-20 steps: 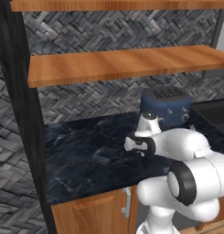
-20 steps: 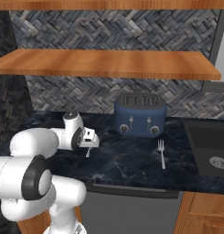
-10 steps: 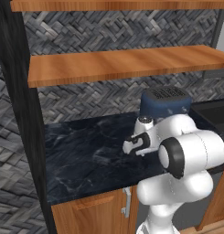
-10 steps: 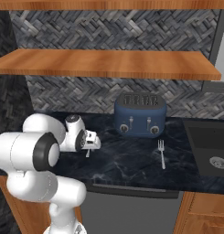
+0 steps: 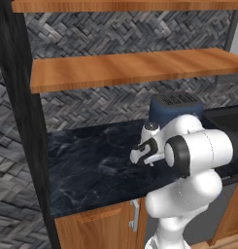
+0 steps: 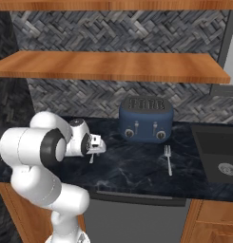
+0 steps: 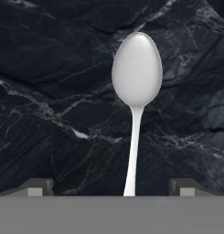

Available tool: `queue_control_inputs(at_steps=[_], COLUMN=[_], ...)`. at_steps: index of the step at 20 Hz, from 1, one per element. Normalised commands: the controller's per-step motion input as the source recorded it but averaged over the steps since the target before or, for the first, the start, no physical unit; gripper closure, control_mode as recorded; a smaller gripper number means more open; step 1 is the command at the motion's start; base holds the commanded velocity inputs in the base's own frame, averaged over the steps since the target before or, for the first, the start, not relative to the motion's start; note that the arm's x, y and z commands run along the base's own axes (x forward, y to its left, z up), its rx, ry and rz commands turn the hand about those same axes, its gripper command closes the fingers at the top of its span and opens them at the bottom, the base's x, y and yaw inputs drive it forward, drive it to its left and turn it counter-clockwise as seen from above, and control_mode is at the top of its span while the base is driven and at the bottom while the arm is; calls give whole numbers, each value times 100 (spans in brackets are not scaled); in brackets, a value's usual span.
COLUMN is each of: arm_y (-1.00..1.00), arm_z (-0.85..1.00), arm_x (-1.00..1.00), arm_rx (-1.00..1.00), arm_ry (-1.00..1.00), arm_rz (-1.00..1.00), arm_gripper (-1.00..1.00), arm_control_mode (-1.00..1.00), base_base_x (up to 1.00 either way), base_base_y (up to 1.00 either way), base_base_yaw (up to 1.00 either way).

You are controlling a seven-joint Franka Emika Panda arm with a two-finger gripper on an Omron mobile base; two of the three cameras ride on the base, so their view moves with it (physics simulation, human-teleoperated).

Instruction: Organize the utensils by type. Pick up the wooden spoons from the counter and place them in the open cabinet. Then pick up the metallic utensils from the counter and place them in the open drawer.

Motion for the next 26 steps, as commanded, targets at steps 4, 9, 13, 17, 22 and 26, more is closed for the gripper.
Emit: queue_control_inputs(at_steps=[4, 9, 13, 17, 22, 26], arm_y=[-4, -1, -1, -10, -11, -2], arm_z=[-11, -38, -45, -40, -26, 6], arm_x=[18, 1, 0, 0, -1, -23], arm_rx=[0, 0, 0, 6, 13, 17], arm_ry=[0, 0, 0, 0, 0, -1], arm_rz=[3, 0, 0, 0, 0, 2], arm_gripper=[-100, 100, 100, 100, 100, 100], arm_control_mode=[-100, -100, -100, -100, -100, -100], base_base_x=[0, 0, 0, 0, 0, 0], base_base_y=[0, 0, 0, 0, 0, 0], base_base_yaw=[0, 0, 0, 0, 0, 0])
